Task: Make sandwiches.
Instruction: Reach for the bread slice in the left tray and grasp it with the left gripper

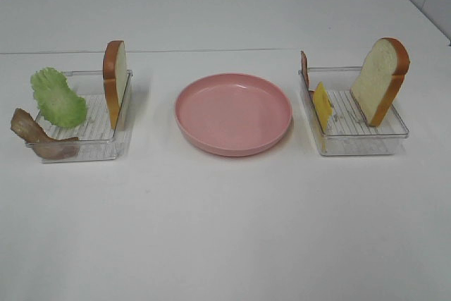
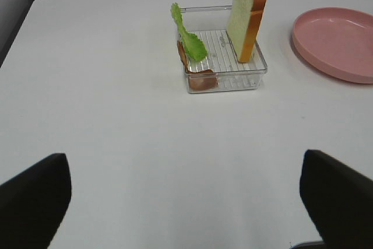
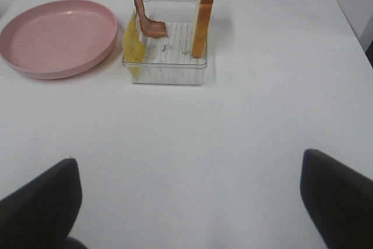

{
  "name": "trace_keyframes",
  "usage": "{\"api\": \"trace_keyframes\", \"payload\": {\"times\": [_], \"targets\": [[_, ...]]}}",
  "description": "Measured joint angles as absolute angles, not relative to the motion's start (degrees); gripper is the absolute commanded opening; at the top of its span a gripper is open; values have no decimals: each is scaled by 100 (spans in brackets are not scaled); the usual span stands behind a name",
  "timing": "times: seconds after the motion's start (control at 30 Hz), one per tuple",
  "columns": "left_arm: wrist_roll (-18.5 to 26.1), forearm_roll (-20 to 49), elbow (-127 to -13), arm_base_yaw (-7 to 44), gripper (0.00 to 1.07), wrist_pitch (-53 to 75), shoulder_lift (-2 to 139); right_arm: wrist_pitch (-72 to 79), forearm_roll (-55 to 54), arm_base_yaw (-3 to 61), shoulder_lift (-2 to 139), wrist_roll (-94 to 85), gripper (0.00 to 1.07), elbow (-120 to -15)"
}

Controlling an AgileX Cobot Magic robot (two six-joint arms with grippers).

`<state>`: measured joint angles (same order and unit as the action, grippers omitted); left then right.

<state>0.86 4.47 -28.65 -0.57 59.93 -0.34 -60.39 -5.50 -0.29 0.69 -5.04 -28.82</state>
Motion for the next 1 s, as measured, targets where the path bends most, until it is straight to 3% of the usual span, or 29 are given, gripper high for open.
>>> {"api": "trace_keyframes", "payload": {"times": [0.77, 1.0], "targets": [[120, 418, -2968, -57, 100, 6113, 235, -6039, -550, -29, 69, -504, 97, -2882], [269, 304, -4200, -57, 100, 6520, 2659, -6039, -550, -29, 69, -504, 97, -2882]]}}
